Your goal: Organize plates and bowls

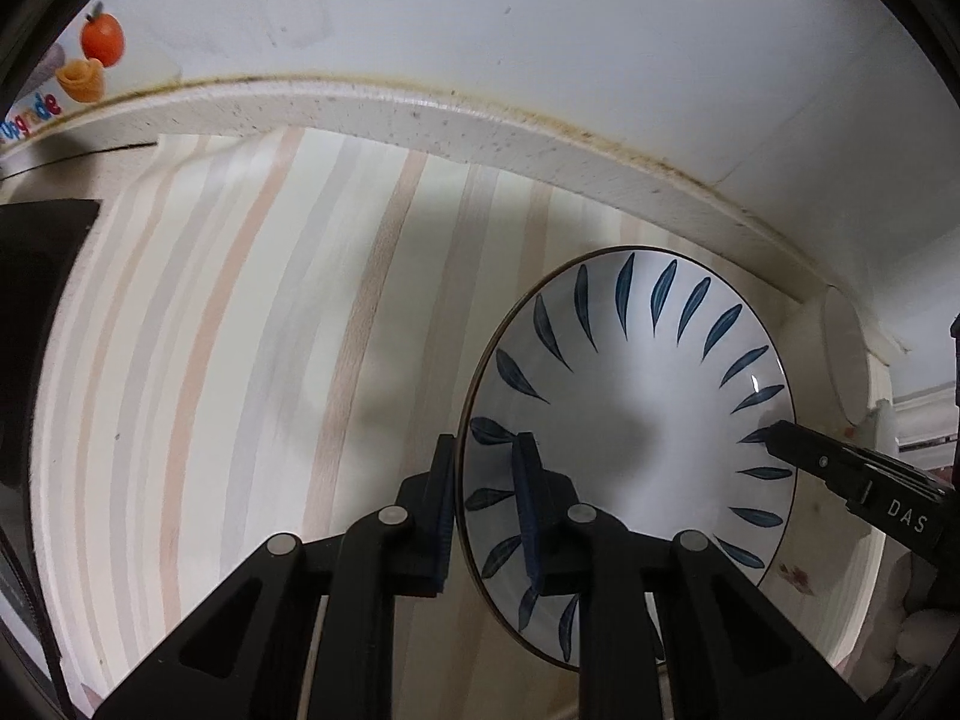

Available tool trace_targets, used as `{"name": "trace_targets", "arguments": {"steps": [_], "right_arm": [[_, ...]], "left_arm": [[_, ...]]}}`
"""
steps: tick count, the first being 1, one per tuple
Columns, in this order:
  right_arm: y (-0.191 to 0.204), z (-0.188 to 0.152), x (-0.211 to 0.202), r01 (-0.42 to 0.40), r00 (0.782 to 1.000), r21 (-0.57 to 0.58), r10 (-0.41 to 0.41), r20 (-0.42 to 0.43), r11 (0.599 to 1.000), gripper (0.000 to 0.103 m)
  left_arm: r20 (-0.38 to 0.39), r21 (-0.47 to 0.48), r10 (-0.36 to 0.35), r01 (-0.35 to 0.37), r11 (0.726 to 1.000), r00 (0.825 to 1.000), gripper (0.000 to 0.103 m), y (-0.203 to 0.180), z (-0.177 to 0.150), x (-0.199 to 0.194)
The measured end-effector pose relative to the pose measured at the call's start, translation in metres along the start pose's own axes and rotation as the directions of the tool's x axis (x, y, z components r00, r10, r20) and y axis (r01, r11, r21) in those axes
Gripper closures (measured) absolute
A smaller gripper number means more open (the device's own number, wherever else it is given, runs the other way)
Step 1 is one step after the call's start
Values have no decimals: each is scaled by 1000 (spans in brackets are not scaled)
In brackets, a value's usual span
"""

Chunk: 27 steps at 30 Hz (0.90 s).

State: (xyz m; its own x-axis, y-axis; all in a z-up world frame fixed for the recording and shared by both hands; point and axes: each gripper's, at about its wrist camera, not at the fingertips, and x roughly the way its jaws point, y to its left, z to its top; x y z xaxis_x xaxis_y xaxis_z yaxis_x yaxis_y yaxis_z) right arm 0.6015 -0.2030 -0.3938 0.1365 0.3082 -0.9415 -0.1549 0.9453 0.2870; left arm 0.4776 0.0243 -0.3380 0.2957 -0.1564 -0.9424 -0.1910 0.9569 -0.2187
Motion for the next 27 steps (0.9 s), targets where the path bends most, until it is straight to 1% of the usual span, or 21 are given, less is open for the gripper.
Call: {"name": "trace_targets", "arguments": {"steps": [6,10,14,21,27], "right_arm": [[5,-26,-36,-19,999,-9,19,30,1000,90],[3,-52,-59,-26,999,-10,26,39,1000,90],[1,-90,-80,-23,999,-3,23,47,1000,90],[-8,-151,-98,-7,999,26,6,43,1000,90],[-13,-194,-93,-1,1000,49,0,13,999,90]], "left_arm": [[27,11,-11,11,1000,1000,87,-7,-25,-37],[41,13,-24,24,1000,999,87,-6,-44,-59],[39,18,-41,40,999,998,87,-8,-74,-75],[11,60,-51,51,997,999,87,-18,-121,-79],[-37,83,-34,37,996,999,87,-18,-153,-66]]}}
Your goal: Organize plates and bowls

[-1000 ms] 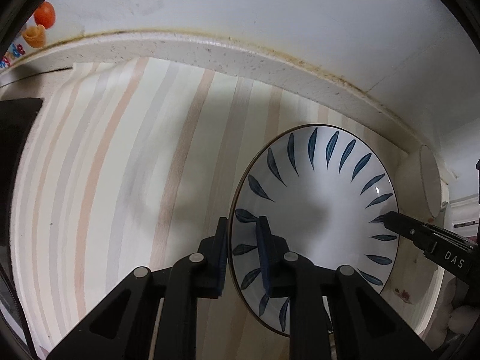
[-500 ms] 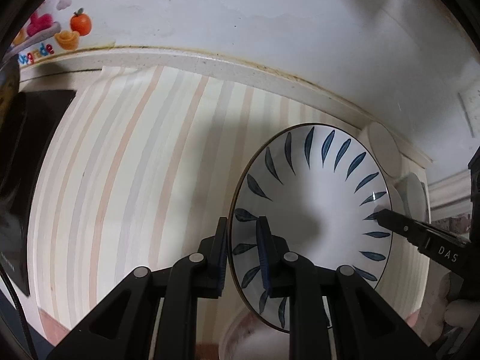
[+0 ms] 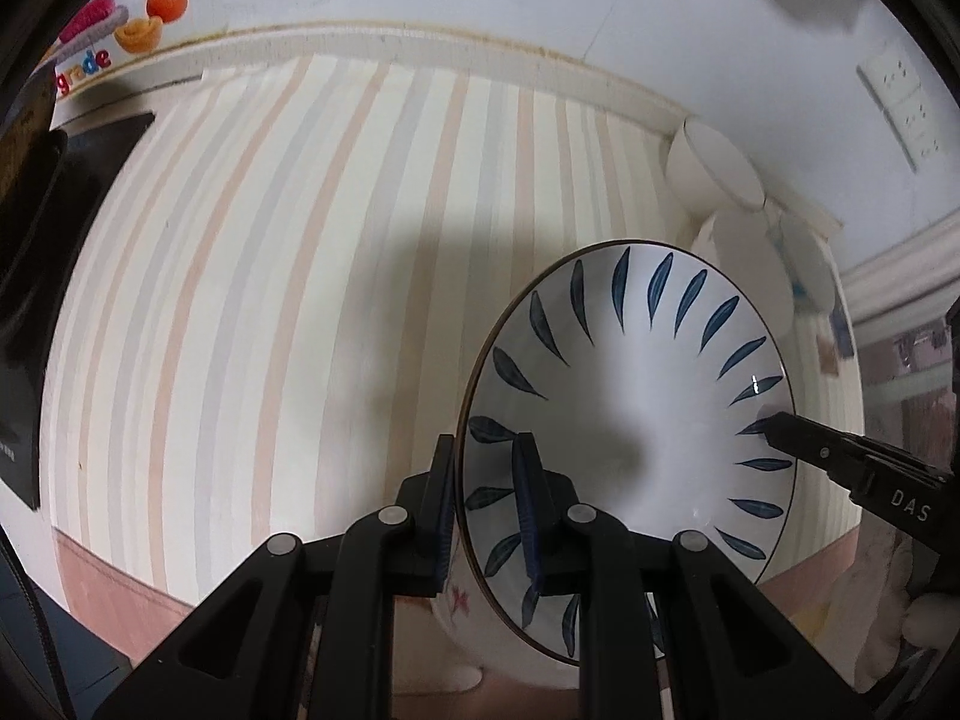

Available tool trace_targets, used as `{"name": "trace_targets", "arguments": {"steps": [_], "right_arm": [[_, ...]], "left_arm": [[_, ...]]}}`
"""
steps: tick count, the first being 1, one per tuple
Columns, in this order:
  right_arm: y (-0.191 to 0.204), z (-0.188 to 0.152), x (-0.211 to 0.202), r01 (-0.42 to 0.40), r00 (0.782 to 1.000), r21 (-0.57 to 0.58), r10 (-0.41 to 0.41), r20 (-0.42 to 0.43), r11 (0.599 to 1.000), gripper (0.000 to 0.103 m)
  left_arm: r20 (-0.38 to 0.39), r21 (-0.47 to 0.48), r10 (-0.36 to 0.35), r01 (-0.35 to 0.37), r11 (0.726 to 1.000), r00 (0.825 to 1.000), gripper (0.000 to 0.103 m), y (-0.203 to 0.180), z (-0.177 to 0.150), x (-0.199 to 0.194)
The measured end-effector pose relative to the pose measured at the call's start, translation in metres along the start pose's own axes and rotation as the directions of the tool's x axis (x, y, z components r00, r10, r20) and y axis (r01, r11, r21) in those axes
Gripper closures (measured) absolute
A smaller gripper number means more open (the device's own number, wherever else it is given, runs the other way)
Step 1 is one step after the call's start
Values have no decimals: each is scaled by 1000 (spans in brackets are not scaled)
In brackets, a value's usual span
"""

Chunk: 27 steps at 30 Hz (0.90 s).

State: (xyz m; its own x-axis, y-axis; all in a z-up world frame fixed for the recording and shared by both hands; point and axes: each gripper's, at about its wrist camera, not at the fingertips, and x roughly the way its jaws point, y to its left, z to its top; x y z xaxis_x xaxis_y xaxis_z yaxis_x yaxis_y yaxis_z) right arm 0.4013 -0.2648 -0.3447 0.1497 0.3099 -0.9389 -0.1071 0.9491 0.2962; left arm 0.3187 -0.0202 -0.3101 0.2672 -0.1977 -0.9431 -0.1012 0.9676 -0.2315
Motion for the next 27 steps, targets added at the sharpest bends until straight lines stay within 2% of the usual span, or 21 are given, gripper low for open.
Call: {"name": "trace_targets", "arguments": {"steps": [9,15,27], "right_arm": [[-7,-37,25,-2,999,34,3,-44,999,90],[-9,-40,36,5,999,45,-3,-53,999,90],[-16,-43,46,17,997,57,-12,-74,998,90]], "left_arm": [[-40,23,27,-26,999,999,87,0,-22,18],[-31,61,54,-52,997,998,87,-9,-23,25],[-48,77,73,-69,995,996,86,-17,-27,35]]}}
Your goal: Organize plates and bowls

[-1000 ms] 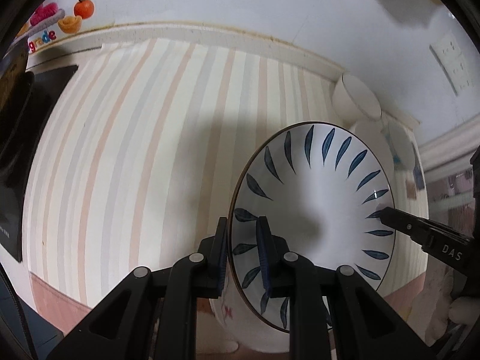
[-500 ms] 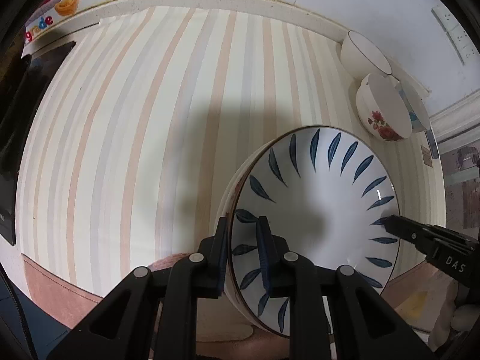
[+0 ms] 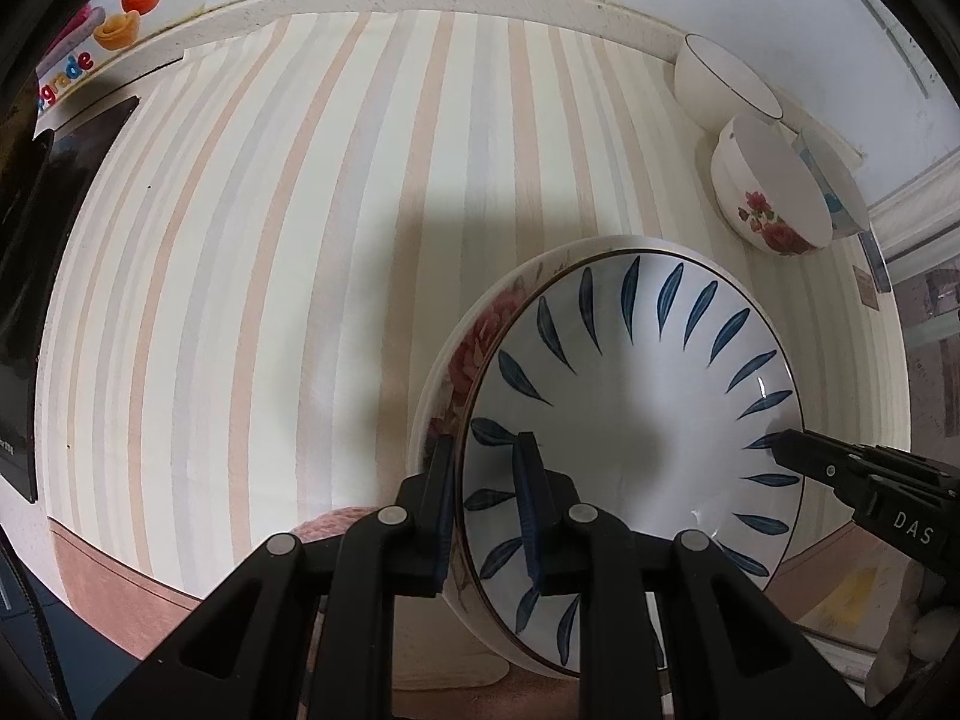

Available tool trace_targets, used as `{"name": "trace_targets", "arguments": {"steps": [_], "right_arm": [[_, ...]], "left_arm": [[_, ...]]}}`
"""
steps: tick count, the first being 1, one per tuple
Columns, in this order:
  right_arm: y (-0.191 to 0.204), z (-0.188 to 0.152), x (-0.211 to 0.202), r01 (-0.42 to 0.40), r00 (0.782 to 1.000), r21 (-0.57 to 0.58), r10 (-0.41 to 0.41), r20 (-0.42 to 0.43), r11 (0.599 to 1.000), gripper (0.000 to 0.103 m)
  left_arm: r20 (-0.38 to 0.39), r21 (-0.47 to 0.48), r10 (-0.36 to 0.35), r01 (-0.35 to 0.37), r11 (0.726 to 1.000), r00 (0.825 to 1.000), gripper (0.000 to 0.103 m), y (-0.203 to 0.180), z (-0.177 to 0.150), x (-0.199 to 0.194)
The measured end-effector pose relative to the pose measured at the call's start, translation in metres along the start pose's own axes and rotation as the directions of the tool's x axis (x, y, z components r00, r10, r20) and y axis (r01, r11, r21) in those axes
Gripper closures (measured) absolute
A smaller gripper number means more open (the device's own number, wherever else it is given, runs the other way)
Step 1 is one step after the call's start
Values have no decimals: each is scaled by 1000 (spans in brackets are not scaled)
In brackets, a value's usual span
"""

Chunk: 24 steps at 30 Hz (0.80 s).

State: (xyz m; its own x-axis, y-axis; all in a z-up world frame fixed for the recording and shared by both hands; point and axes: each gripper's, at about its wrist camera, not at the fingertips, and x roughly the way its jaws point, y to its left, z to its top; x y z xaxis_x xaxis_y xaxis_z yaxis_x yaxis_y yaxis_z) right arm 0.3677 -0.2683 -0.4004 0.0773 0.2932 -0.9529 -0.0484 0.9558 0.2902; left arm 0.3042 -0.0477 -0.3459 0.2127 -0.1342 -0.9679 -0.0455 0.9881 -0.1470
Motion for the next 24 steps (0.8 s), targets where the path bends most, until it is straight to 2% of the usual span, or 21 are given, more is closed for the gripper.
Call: {"name": "trace_targets", "arguments": {"steps": [14,19,24], "right_arm": [[-4,4,1,-5,1000,30,6,-6,1000,86],[-2,4,-9,1,1000,28,-2,13,1000,83],[14,-3,-34,-11,999,-1,11,49,1000,83]], "left_arm": [[-26,0,23,-23,1000,999,84,-7,4,7],[7,18,45,-45,999,999,84,-12,2,-7],[63,41,37,-39,998,997,84,-18,-5,-39]]}}
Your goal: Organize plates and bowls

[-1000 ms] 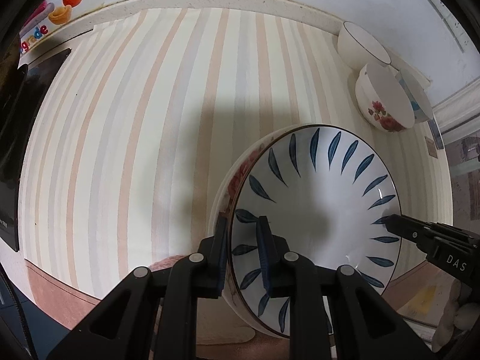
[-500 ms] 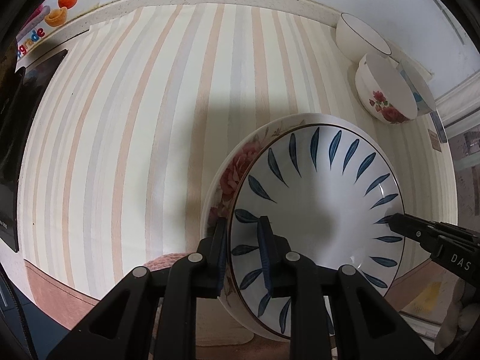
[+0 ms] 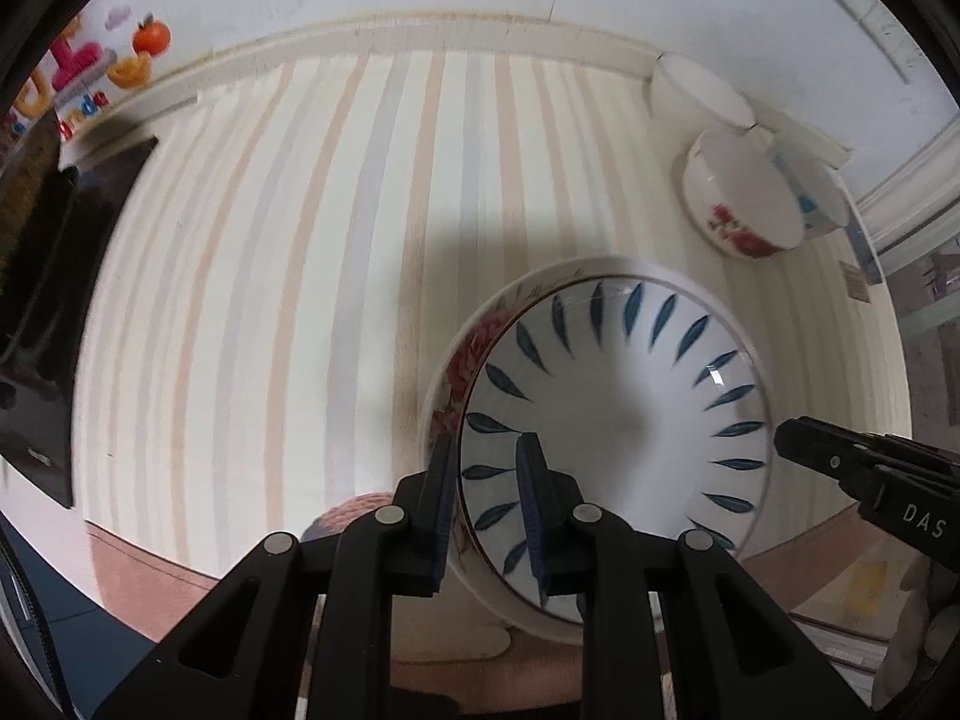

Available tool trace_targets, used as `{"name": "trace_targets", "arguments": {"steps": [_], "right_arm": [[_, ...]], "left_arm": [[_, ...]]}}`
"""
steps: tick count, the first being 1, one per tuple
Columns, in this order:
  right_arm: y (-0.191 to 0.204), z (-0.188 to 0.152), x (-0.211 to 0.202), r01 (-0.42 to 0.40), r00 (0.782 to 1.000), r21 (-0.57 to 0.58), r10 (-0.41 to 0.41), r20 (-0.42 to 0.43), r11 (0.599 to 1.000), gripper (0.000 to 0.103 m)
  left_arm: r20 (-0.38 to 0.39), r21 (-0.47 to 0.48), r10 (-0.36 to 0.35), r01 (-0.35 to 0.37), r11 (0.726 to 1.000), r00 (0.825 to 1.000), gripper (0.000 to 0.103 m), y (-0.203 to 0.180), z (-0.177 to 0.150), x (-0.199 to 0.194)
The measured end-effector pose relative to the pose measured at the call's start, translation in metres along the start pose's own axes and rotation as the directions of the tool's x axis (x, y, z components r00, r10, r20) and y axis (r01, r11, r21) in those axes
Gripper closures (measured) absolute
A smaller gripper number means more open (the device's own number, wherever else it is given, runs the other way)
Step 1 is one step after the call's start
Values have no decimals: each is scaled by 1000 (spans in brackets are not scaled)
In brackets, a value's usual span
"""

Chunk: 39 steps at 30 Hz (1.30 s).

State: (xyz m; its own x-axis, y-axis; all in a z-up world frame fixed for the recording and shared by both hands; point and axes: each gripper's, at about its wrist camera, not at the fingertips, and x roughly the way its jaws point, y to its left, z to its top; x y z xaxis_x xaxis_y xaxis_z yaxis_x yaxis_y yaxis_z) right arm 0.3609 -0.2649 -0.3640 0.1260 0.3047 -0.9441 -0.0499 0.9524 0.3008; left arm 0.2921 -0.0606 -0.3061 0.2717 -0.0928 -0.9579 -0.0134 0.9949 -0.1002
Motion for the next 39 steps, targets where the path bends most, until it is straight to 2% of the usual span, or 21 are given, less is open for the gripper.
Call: {"name": "trace_targets", "arguments": {"steps": [5,8,11,13,15,17,21,31,39], "right_arm": [[24,-17,-39,8,998,-33,-6,62,999,59],[36,-32,-66,7,994,-44,-2,106,999,51],[48,-49,-91,8,990,-53,0,143,999,49],[54,-62,-108,14,986,-62,-3,166,998,45],[64,-78,-123,14,983,-70,-1,185,997,39],[70,-92,-136,16,979,-77,1,205,997,32],[82,-121,-156,40,970,-83,-19,240,996,32],[93,-178,-191,23,960,-70,-3,279,997,31],[72,-170,-194,-42,958,-31,49,283,999,31]], "left_arm": [[76,33,-10,7,999,997,84,-3,-11,-47],[125,51,-14,8,999,992,77,-3,-23,-74],[166,58,-27,18,998,986,68,-3,-35,-99],[179,60,-38,28,998,983,45,-2,-43,-112],[206,58,-60,49,997,977,32,0,-52,-125],[236,65,-65,50,997,970,27,1,-61,-138],[249,61,-89,76,995,964,16,1,-77,-155],[254,42,-91,83,996,963,16,6,-106,-178],[274,37,-58,50,998,960,16,-6,-100,-183]]}}
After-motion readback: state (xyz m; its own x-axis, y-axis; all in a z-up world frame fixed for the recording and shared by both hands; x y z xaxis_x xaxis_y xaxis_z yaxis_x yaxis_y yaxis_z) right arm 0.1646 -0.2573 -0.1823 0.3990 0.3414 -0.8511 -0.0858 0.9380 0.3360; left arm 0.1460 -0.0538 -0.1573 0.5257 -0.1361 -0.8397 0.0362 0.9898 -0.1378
